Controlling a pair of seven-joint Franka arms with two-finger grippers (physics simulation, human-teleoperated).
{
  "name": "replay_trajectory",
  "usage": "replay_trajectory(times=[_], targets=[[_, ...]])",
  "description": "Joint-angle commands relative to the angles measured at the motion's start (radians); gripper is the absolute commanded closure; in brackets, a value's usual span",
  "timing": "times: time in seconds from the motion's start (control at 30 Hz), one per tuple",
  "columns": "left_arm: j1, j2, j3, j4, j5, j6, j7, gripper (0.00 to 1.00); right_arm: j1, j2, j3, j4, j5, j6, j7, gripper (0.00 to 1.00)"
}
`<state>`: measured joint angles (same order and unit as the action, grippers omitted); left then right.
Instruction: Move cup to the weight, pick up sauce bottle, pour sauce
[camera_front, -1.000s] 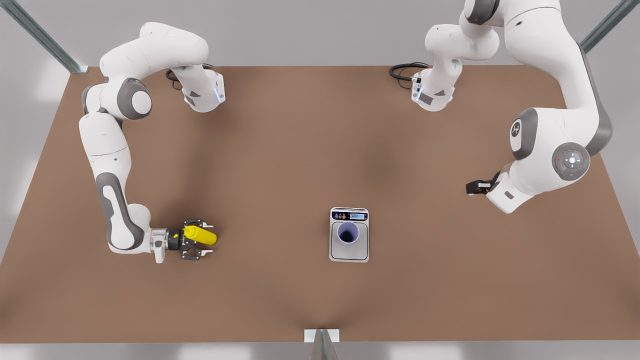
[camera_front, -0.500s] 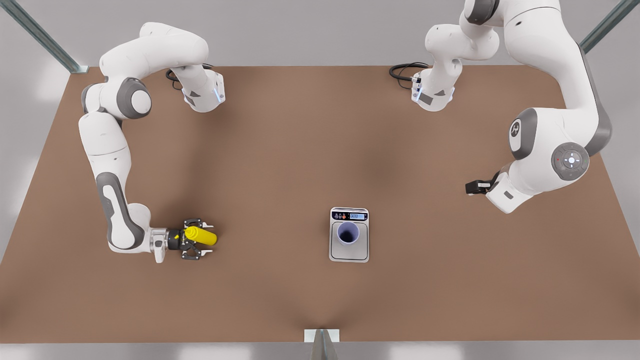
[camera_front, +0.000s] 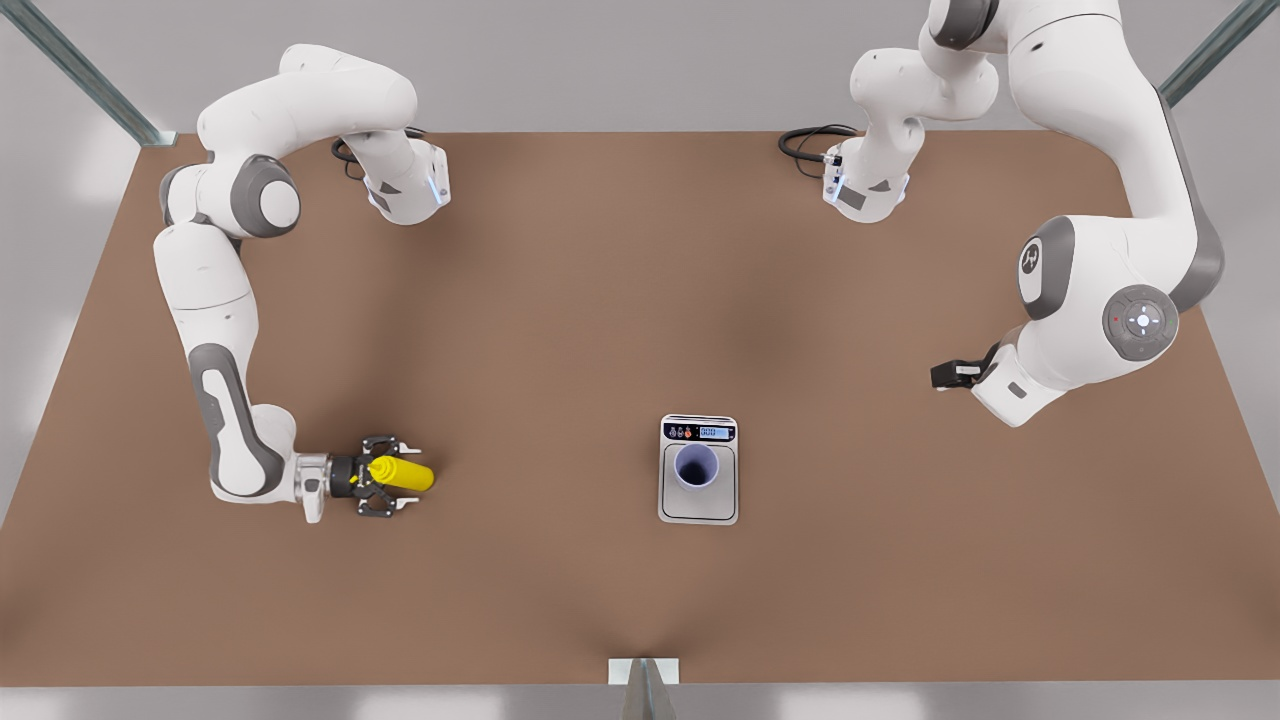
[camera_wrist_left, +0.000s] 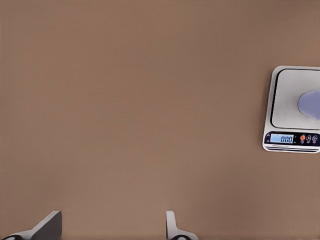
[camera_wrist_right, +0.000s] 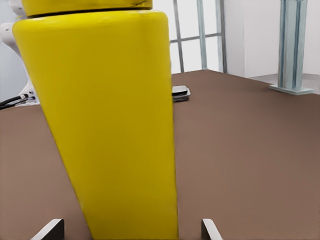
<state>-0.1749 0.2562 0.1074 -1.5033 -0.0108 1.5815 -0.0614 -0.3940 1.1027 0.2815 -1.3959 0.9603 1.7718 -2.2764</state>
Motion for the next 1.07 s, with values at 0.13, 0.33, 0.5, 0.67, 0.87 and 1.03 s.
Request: replay_trajectory(times=[0.13,0.33,0.5,0.67,0.87,1.03], targets=[[0.0,0.0,0.0,0.0,0.0,0.0,0.0,0.0,-0.022,-0.006,-0.001,-0.002,-0.012,0.0,0.002,0.0],[0.0,0.0,0.0,0.0,0.0,0.0,0.0,0.0,-0.068,-0.017,-0.001,-0.025,-0.057,0.0,0.0,0.0],[0.0,0.0,0.0,0.0,0.0,0.002,0.0,0.0,-0.212,-0.19,0.001,-0.152,-0.17,-0.017,0.051,0.0],[0.0,0.0,0.0,0.0,0.0,0.002,0.0,0.0,-0.207,-0.601,0.016,-0.042,-0.547,-0.205,0.774,0.0],[0.0,0.0,0.0,0.0,0.0,0.003,0.0,0.0,0.158,-0.704,0.042,0.052,-1.031,-0.183,2.087,0.0],[0.0,0.0,0.0,0.0,0.0,0.003,0.0,0.0,0.167,-0.868,0.027,-0.121,-1.049,-0.178,2.244,0.0]])
